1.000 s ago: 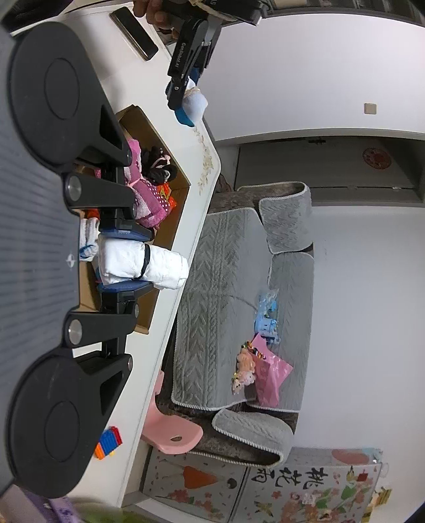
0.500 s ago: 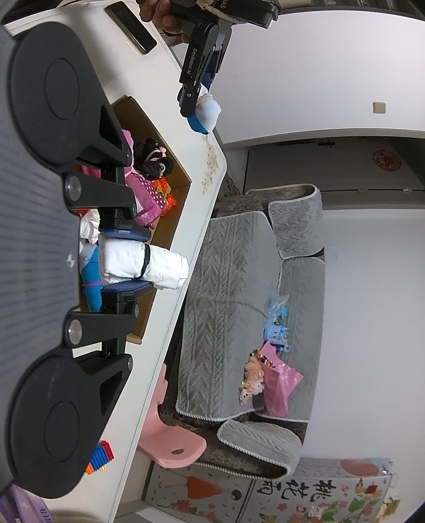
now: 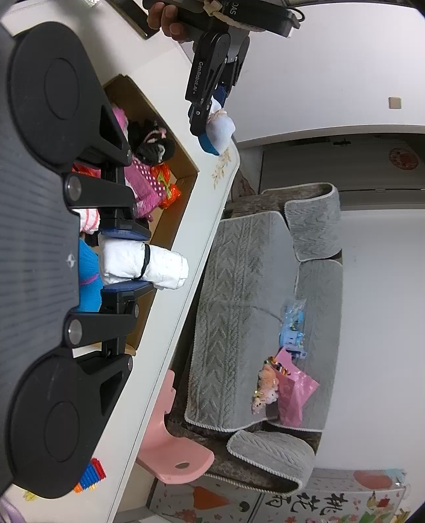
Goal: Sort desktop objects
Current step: 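Carry the light blue sock and white sock over the cardboard tray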
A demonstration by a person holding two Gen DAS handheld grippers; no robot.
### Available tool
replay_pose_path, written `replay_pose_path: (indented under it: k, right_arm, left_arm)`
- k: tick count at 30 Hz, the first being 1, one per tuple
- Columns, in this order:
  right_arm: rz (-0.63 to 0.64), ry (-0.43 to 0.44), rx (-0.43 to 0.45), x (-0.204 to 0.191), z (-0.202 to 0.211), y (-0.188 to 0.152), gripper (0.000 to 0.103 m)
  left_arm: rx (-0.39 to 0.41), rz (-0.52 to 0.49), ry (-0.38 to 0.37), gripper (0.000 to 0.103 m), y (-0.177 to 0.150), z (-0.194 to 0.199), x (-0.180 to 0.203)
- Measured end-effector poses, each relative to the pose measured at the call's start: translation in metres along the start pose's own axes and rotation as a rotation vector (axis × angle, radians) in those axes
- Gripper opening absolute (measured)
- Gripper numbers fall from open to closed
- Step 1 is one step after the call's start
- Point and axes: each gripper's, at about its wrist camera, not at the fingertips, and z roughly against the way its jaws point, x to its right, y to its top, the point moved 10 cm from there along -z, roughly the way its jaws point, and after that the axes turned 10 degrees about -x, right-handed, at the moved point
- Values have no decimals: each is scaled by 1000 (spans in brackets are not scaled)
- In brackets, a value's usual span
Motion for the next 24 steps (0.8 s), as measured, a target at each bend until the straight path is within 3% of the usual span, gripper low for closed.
replay_pose_path:
  k: [24]
  right_arm:
    - [31,-10,-117,10,-74,-13,23]
  left_arm:
    - [-54,-35,-51,53,-2,-65,16]
